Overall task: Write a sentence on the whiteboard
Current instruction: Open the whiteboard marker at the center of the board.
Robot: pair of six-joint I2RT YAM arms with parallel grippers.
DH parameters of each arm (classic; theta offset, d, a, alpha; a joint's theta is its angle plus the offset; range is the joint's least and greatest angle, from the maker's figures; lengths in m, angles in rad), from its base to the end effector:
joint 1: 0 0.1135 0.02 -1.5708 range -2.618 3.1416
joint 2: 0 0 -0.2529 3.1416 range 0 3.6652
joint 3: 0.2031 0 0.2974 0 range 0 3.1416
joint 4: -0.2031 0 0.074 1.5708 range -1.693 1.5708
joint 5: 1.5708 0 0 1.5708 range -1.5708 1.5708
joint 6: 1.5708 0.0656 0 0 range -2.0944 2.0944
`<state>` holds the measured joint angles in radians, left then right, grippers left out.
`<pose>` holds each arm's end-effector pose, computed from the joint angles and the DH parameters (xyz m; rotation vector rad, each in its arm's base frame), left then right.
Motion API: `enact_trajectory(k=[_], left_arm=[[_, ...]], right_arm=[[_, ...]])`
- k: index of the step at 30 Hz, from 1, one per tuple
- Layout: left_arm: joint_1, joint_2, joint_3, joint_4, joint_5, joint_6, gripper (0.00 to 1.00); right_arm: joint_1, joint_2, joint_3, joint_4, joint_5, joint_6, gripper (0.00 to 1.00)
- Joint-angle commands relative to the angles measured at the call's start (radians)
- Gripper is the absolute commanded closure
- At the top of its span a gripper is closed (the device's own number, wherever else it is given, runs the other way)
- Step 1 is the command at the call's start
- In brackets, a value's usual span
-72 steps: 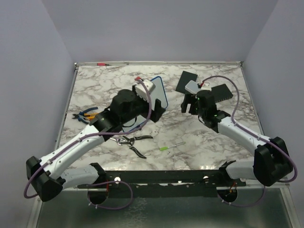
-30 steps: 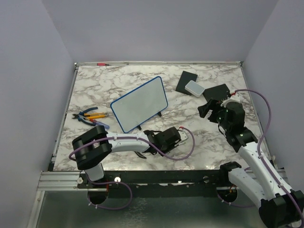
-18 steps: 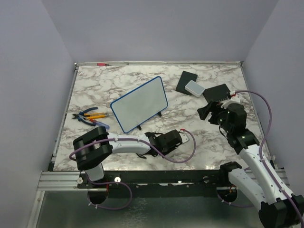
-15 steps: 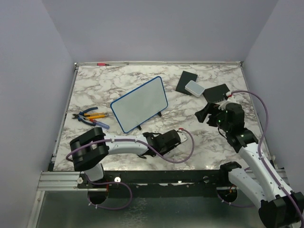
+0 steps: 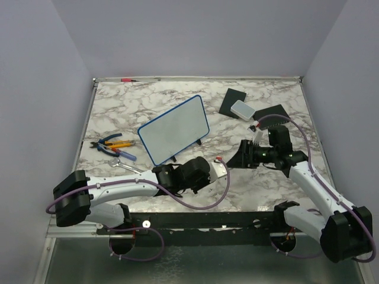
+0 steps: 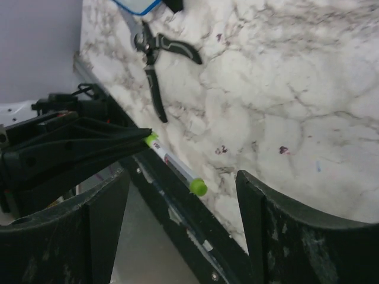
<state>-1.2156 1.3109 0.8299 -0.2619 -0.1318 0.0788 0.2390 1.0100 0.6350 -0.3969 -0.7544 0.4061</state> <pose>0.1275 -0.3190 0.1823 1.3586 1.9102 -0.4238 0.2476 0.1066 0.1918 -0.1955 2.3744 1.1974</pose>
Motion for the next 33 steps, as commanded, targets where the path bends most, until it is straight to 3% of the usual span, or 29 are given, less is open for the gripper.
enact_trajectory(k=[1,8,18,23,26,29,30,32,33], left_arm=[[0.001,-0.033,-0.005,0.005,0.102,0.059,1.0],[0.001,-0.067,-0.009,0.002,0.106,0.058,1.0],[0.001,-0.082,-0.01,0.003,0.114,0.06,1.0],[0.001,-0.086,-0.012,0.003,0.128,0.062,1.0],[0.001,-0.088,-0.011,0.003,0.127,0.062,1.0],[0.001,-0.086,-0.005,0.002,0.044,0.049,1.0],[0.002,-0.089,-0.002,0.001,0.012,0.041,0.93],[0.018,-0.104,0.001,0.006,-0.066,0.021,0.58],[0.042,-0.12,0.002,0.013,-0.057,0.006,0.46]], right_arm=[[0.037,0.042,0.022,-0.022,-0.24,-0.026,0.26],[0.159,0.056,0.024,0.044,-0.191,0.024,0.36],[0.188,0.065,-0.008,0.09,-0.159,0.051,0.53],[0.194,0.064,-0.012,0.099,-0.153,0.047,0.72],[0.196,0.063,-0.011,0.092,-0.147,0.037,0.89],[0.197,0.054,-0.006,0.085,-0.119,0.028,0.99],[0.196,0.044,-0.007,0.091,-0.098,0.03,1.0],[0.197,0.012,-0.02,0.133,-0.047,0.05,0.99],[0.197,-0.008,-0.029,0.164,-0.023,0.064,1.0]])
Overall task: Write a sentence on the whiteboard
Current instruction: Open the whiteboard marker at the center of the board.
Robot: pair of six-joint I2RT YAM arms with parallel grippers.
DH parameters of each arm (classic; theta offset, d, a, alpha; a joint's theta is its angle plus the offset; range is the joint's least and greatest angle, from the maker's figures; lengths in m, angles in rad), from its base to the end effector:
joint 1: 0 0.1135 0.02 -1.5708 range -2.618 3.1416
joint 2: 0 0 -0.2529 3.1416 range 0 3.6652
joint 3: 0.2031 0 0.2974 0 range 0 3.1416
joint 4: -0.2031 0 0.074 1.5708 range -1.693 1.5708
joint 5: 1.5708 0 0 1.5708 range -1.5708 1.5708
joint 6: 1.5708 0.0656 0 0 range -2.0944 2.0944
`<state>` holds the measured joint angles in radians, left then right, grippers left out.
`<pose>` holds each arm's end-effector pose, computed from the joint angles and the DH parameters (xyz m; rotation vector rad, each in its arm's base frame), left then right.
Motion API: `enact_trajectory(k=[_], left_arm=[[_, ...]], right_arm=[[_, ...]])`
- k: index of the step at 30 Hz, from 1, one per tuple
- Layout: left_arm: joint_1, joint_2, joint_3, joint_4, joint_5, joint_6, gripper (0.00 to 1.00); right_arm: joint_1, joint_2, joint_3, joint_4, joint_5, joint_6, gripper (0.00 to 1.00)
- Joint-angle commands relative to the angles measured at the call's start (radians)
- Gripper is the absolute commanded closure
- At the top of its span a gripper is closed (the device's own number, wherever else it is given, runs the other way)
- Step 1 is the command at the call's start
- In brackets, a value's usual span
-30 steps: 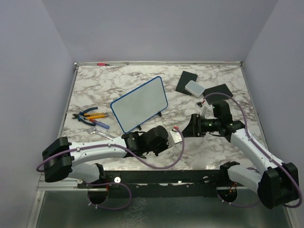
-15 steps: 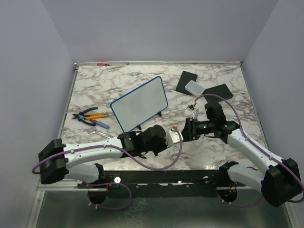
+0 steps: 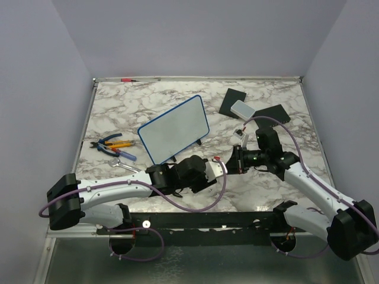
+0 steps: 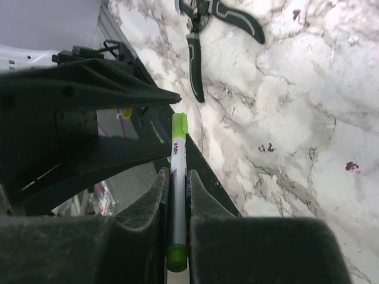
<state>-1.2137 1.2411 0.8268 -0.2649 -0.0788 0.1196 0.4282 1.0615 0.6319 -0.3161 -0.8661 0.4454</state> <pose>0.1228 -0.3143 0.2029 1.3853 1.8305 -0.4933 0.2268 0.1584 0.1885 -0.4584 2.3704 1.4294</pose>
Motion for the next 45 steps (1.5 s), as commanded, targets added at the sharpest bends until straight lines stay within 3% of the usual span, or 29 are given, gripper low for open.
enact_trajectory(k=[1,6,12,17,29,32,36,37,40,45], left_arm=[[0.068,-0.067,0.006,0.025,-0.079,-0.052,0.37],[0.268,-0.157,0.004,0.11,0.157,-0.178,0.24],[0.472,-0.23,-0.063,0.373,0.465,-0.405,0.13],[0.577,-0.188,-0.111,0.588,0.717,-0.587,0.08],[0.623,-0.1,-0.123,0.685,0.846,-0.705,0.03],[0.623,-0.082,-0.128,0.716,0.883,-0.73,0.08],[0.622,-0.065,-0.127,0.749,0.929,-0.758,0.25],[0.622,-0.063,-0.129,0.757,0.934,-0.763,0.31],[0.622,-0.064,-0.13,0.776,0.949,-0.774,0.64],[0.623,-0.066,-0.14,0.809,0.952,-0.796,0.87]], right_arm=[[0.007,-0.079,-0.037,0.117,0.11,0.046,1.0],[0.007,-0.189,-0.118,0.358,0.172,0.146,0.99],[0.007,-0.281,-0.182,0.65,0.146,0.272,1.0],[0.007,-0.266,-0.174,0.737,0.109,0.288,0.99],[0.007,-0.263,-0.164,0.804,0.077,0.297,0.99],[0.007,-0.262,-0.168,0.824,0.078,0.305,1.0],[0.007,-0.266,-0.178,0.868,0.086,0.327,1.0],[0.007,-0.264,-0.177,0.873,0.085,0.329,1.0],[0.007,-0.261,-0.176,0.875,0.085,0.328,1.0],[0.007,-0.255,-0.179,0.874,0.083,0.327,1.0]])
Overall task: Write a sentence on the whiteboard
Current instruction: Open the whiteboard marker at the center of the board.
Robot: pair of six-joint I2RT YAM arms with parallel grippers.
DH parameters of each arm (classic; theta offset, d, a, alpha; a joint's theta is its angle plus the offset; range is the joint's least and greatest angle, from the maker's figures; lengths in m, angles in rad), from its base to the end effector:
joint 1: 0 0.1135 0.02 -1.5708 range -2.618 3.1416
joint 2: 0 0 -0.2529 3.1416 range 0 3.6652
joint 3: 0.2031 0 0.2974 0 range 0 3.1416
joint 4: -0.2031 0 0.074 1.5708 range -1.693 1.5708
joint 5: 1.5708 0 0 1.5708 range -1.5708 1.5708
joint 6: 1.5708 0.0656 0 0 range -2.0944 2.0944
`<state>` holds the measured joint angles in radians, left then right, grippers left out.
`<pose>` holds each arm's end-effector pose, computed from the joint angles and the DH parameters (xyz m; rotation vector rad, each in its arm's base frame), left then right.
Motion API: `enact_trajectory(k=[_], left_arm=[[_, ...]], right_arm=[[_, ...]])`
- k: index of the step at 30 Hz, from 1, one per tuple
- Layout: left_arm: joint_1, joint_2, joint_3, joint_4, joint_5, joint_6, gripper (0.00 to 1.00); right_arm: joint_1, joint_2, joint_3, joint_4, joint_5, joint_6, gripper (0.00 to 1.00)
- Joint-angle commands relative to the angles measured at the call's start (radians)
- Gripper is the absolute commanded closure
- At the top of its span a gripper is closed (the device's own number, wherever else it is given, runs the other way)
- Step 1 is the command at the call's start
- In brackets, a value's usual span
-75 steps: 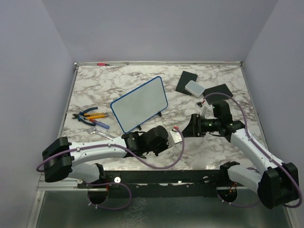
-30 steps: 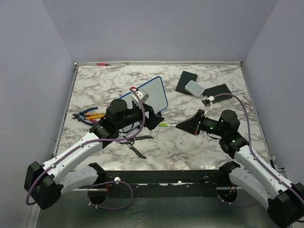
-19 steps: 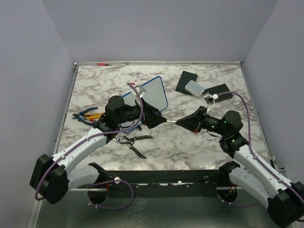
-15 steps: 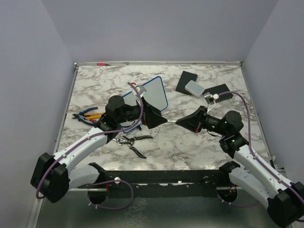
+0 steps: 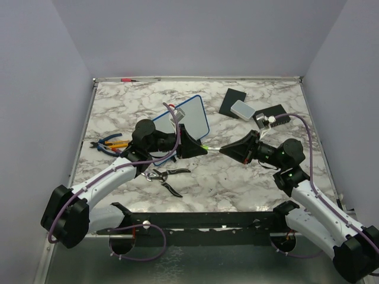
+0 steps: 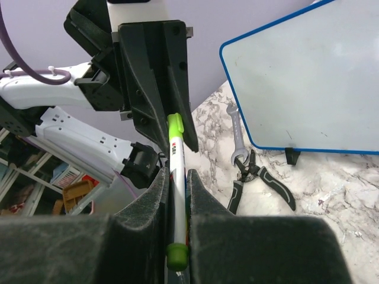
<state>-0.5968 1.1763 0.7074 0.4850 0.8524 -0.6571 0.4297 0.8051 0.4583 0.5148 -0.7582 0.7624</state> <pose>0.2426 -0.2246 0.2707 0.7112 1.6721 -1.5904 0.2166 0.1489 0.2736 -0.4433 1.5752 1.4716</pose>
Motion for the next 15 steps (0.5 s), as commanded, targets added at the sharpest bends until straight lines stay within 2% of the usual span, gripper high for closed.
enact_trajectory(k=[1,5,10,15], left_arm=[[0.005,-0.002,-0.021,0.064,0.02,-0.023,0.88],[0.005,-0.001,-0.023,0.083,0.039,-0.033,0.87],[0.006,-0.027,-0.035,0.131,0.07,-0.041,1.0],[0.006,-0.064,-0.049,0.184,0.096,-0.047,1.0]], right_arm=[[0.006,0.002,-0.006,0.043,-0.026,0.011,1.0],[0.005,0.001,-0.01,0.042,-0.033,0.016,1.0],[0.005,-0.002,-0.001,0.015,-0.058,0.007,1.0],[0.005,-0.011,-0.001,0.008,-0.091,0.005,1.0]])
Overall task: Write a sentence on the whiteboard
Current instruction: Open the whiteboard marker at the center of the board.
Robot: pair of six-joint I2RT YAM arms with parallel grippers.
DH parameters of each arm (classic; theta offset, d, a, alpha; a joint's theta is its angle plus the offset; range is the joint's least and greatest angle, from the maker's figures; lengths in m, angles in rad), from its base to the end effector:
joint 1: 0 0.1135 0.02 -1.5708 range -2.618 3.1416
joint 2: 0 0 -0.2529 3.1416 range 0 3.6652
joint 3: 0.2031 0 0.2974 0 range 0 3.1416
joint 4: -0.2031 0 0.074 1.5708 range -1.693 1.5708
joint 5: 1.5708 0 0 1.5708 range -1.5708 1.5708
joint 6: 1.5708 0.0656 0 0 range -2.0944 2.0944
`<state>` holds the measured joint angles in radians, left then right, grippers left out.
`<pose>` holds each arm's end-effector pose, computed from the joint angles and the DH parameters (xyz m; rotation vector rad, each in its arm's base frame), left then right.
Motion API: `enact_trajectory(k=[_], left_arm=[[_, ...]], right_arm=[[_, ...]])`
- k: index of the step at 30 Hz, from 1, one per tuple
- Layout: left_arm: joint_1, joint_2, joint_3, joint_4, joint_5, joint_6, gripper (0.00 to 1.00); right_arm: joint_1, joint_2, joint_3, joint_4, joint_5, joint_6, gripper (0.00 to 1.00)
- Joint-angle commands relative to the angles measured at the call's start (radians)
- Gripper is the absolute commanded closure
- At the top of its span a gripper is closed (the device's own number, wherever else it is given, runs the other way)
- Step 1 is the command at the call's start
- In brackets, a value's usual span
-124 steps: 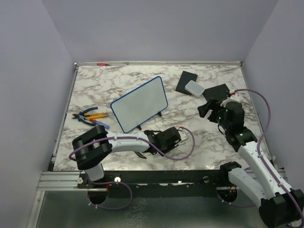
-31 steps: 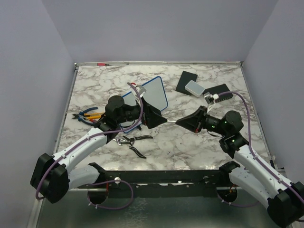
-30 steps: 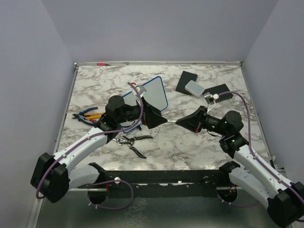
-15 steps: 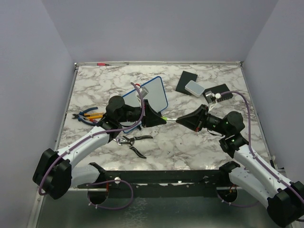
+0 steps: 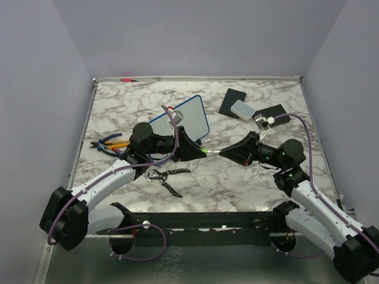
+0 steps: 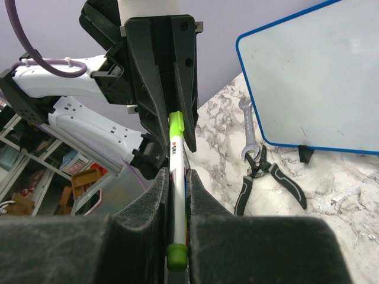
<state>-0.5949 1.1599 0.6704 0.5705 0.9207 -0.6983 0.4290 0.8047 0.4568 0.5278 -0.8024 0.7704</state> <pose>0.2338 -0.2212 0.2705 0.7657 1.6193 -1.6551 0.2137 0.1496 0.2742 -0.4845 1.5687 1.5023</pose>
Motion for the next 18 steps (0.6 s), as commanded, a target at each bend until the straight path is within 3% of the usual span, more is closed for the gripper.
enact_trajectory(k=[1,18], left_arm=[[0.005,-0.056,-0.017,0.113,0.033,-0.007,1.0],[0.041,-0.143,-0.023,0.137,0.143,0.012,1.0]], right_arm=[[0.005,-0.019,0.0,-0.008,-0.048,-0.005,1.0],[-0.016,-0.113,0.073,-0.184,-0.082,-0.092,1.0]])
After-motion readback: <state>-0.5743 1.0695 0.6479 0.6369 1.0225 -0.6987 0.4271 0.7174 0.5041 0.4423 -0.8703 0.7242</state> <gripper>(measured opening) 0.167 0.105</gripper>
